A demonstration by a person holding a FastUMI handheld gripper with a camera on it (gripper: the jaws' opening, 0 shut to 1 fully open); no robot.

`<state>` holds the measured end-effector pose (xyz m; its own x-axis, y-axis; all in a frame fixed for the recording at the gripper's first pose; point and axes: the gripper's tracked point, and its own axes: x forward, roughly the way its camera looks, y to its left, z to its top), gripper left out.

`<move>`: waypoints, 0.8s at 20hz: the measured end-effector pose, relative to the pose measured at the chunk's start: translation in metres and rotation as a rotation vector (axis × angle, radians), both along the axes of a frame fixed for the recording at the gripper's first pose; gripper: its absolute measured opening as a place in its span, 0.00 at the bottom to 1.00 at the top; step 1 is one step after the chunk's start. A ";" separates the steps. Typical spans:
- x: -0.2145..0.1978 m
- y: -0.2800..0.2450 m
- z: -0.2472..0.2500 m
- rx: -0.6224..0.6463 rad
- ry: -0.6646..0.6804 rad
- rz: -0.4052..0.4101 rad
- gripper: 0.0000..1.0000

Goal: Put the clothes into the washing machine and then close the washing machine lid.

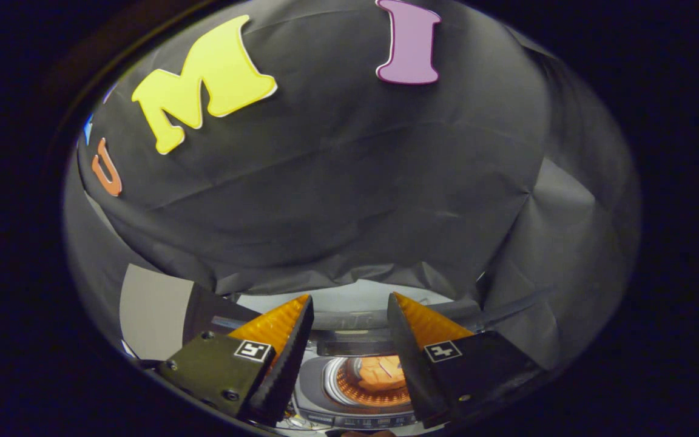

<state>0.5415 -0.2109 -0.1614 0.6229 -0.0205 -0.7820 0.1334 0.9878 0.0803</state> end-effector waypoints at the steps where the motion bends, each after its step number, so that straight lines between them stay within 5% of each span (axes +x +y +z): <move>1: -0.002 -0.002 -0.002 -0.016 0.002 0.003 0.77; 16: -0.046 0.000 -0.007 -0.101 -0.119 0.029 0.78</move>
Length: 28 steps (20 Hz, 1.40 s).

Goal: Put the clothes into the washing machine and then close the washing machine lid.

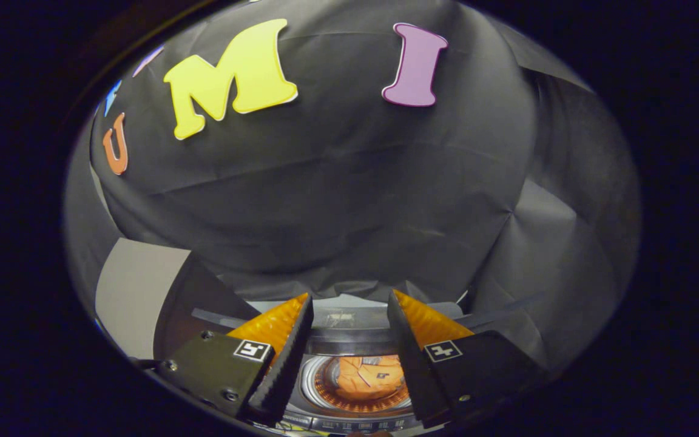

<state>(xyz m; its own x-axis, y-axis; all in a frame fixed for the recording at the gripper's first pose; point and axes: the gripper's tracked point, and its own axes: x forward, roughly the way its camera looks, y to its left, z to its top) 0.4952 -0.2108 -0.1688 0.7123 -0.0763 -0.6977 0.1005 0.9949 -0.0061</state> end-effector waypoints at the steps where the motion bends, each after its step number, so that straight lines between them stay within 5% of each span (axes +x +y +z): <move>1: -0.004 0.000 -0.001 0.000 -0.001 0.001 0.78; 28: -0.137 0.016 -0.061 0.031 0.206 -0.013 0.78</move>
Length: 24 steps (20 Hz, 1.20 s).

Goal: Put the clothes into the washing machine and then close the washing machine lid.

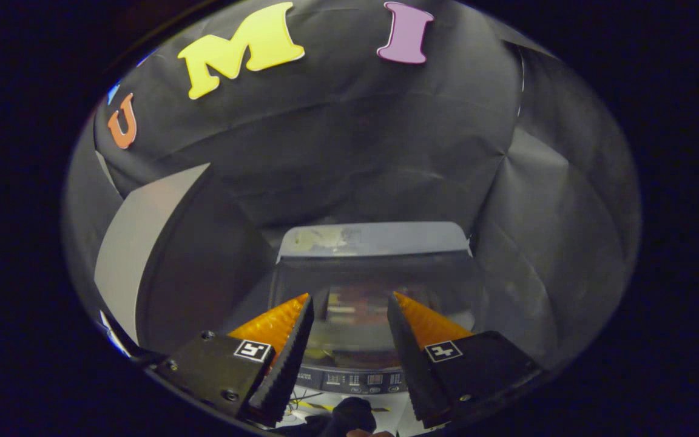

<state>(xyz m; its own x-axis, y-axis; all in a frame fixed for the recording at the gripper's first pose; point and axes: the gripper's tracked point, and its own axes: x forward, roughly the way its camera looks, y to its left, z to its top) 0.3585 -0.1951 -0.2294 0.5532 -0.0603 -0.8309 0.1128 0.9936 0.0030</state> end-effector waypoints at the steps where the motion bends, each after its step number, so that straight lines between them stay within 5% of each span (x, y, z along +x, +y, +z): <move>1: -0.007 0.002 -0.003 -0.001 0.001 0.006 0.78; 11: -0.106 0.030 0.023 -0.048 -0.090 -0.064 0.78; 24: -0.329 0.072 0.061 -0.163 -0.377 -0.128 0.78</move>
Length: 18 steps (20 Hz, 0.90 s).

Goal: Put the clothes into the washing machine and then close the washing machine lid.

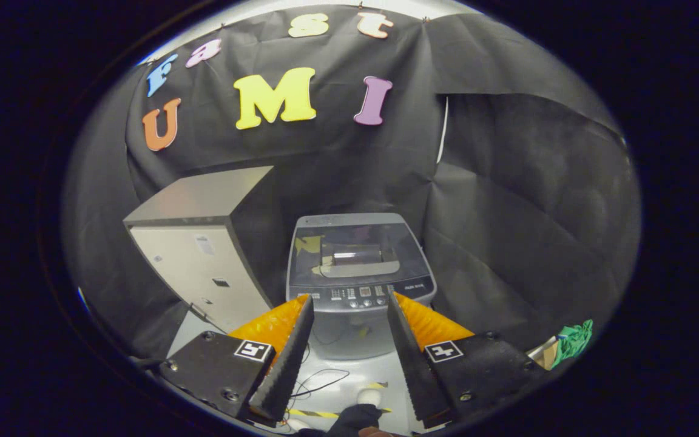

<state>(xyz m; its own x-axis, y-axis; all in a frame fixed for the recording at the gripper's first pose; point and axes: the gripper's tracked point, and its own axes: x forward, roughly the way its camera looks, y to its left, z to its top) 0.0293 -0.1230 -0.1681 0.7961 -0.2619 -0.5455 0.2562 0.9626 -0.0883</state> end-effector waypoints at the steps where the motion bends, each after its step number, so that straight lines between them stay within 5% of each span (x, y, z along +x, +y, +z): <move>1: -0.012 0.002 0.002 -0.004 -0.018 -0.008 0.78; 8: -0.102 -0.020 0.013 -0.102 -0.100 0.014 0.78; 18: -0.217 -0.033 0.076 -0.172 -0.309 0.221 0.82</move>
